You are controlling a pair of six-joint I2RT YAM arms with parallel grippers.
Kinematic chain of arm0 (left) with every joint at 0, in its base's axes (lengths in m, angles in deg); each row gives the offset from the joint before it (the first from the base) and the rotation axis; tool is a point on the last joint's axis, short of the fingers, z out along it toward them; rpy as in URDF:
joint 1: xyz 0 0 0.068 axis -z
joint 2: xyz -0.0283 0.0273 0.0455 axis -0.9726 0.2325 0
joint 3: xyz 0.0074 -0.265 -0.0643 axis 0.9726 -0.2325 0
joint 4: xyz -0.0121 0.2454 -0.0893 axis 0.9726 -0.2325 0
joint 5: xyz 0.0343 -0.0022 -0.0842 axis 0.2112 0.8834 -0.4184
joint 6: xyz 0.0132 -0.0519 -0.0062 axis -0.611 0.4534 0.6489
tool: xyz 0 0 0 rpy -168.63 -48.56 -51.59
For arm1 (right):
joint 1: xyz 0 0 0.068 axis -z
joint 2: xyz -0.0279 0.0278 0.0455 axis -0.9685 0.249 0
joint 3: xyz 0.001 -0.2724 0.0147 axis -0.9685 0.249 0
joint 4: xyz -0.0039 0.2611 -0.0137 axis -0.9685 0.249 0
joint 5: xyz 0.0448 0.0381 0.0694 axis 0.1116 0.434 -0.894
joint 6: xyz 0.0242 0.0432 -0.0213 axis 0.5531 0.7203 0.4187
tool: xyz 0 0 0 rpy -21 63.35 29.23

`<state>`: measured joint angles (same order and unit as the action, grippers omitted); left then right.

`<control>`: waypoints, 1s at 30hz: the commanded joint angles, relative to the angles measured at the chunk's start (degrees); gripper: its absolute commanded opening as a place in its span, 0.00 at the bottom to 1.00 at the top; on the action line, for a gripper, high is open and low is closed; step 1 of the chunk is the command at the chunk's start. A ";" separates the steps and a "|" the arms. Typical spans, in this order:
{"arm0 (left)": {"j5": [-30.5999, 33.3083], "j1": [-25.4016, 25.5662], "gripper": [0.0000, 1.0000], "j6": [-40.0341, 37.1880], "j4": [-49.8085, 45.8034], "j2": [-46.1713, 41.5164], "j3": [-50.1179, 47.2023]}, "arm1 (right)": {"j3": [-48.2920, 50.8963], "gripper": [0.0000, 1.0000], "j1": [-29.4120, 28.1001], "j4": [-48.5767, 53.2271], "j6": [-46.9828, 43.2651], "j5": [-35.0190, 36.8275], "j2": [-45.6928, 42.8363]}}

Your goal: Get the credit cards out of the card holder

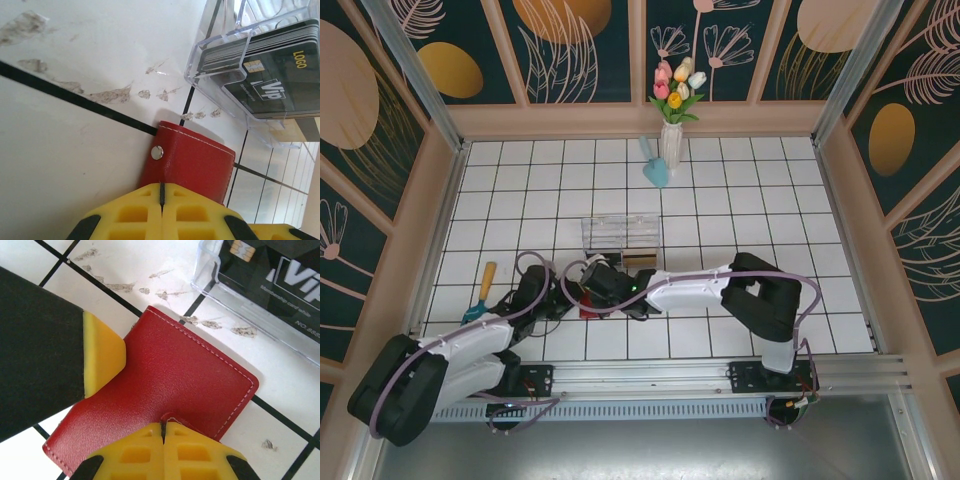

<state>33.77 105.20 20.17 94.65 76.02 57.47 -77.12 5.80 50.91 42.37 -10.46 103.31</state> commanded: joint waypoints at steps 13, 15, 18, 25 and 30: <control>3.41 0.10 0.19 -1.26 -6.19 -0.91 2.07 | 14.64 0.00 4.18 -4.69 8.16 -1.68 -17.94; 3.76 0.09 0.33 -1.69 -7.55 -4.42 3.03 | 15.74 0.00 4.59 -5.30 8.70 -1.80 -21.00; 5.48 0.08 0.45 -3.08 -10.89 -8.76 5.33 | 16.09 0.00 5.17 -5.34 9.21 -2.22 -24.55; 3.87 0.10 0.49 -5.58 -11.53 -8.25 7.71 | 14.51 0.00 5.44 -4.71 10.03 -3.54 -27.22; 2.02 0.09 0.47 -6.27 -10.37 -5.88 7.68 | 13.60 0.00 5.32 -5.04 10.65 -3.88 -26.96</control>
<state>37.09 105.18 15.75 85.45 69.42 64.24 -61.55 11.09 46.84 51.63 -13.56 77.10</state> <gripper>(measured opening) 0.473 0.050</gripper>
